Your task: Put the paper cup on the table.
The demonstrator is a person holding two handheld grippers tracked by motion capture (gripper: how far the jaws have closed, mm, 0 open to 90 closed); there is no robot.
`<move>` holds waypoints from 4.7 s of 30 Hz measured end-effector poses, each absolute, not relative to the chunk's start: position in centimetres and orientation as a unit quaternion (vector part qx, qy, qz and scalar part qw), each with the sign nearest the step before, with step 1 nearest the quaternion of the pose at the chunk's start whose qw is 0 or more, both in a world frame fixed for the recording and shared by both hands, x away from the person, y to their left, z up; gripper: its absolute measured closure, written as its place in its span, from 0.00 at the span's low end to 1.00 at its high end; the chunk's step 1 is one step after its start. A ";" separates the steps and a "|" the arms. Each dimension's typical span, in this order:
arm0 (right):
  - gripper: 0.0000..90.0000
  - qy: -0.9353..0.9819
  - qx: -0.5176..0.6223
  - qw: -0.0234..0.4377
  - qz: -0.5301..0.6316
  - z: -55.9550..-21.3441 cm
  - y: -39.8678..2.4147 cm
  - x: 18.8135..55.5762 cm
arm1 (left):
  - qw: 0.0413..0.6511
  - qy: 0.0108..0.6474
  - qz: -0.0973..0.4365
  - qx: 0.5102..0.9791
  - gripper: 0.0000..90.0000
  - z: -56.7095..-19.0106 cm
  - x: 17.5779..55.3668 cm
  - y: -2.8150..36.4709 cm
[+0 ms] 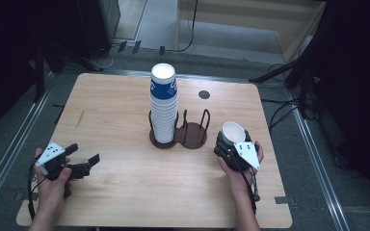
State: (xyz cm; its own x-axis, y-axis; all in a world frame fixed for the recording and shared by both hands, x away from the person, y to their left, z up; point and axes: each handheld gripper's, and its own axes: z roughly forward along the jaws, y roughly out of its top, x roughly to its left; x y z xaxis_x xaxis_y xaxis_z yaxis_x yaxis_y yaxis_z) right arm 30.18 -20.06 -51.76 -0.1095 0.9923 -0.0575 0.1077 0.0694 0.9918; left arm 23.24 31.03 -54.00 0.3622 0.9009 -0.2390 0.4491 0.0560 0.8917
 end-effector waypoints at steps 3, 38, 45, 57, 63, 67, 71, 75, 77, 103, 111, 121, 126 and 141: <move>0.15 0.570 0.487 0.465 0.471 -51.9 -20.1 30.4 | 0.509 0.520 0.224 0.648 0.00 -54.0 23.0 31.5; 0.13 0.594 0.520 0.450 0.417 -53.3 -20.9 34.0 | 0.549 0.517 0.197 0.626 0.00 -55.5 21.7 33.6; 0.13 0.598 0.518 0.452 0.412 -53.4 -20.8 34.1 | 0.551 0.517 0.195 0.626 0.00 -55.5 21.7 33.6; 0.14 0.609 0.534 0.429 0.400 -53.6 -20.9 34.1 | 0.552 0.517 0.193 0.625 0.00 -55.5 21.7 33.6; 0.01 0.604 0.539 0.410 0.420 -53.2 -21.3 34.0 | 0.552 0.519 0.190 0.625 0.00 -55.5 21.8 33.6; 0.00 0.598 0.533 0.404 0.442 -52.4 -21.8 33.5 | 0.547 0.524 0.189 0.626 0.00 -55.5 21.9 33.6; 0.00 0.594 0.531 0.400 0.453 -51.8 -22.1 33.1 | 0.544 0.523 0.188 0.629 0.00 -55.5 22.0 33.6; 0.00 0.588 0.530 0.401 0.461 -51.2 -22.4 32.5 | 0.538 0.523 0.186 0.634 0.00 -55.5 22.0 33.5; 0.00 0.588 0.529 0.399 0.464 -51.0 -22.5 32.3 | 0.537 0.523 0.185 0.635 0.00 -55.5 22.1 33.5; 0.00 0.584 0.537 0.411 0.450 -51.0 -24.7 27.5 | 0.539 0.532 0.183 0.627 0.00 -55.5 22.1 33.7; 0.00 0.583 0.544 0.417 0.437 -51.4 -26.3 26.1 | 0.542 0.530 0.182 0.626 0.00 -55.5 22.0 33.7; 0.00 0.577 0.564 0.422 0.414 -52.2 -29.6 24.4 | 0.543 0.532 0.182 0.624 0.00 -55.5 21.9 33.7; 0.00 0.577 0.574 0.417 0.405 -52.7 -30.8 23.7 | 0.544 0.532 0.180 0.624 0.00 -55.6 21.9 33.8; 0.00 0.580 0.590 0.415 0.378 -53.9 -32.9 22.0 | 0.549 0.532 0.176 0.620 0.00 -55.6 21.9 33.9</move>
State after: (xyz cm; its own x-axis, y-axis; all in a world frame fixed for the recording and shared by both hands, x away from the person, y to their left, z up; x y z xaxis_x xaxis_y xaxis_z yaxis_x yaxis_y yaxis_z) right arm 22.00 -32.89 -53.92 0.0408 0.9985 -0.0357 0.3707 0.0180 0.9286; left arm 21.87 33.93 -55.58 0.3716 0.8532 -0.3659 0.4670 0.1689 0.8680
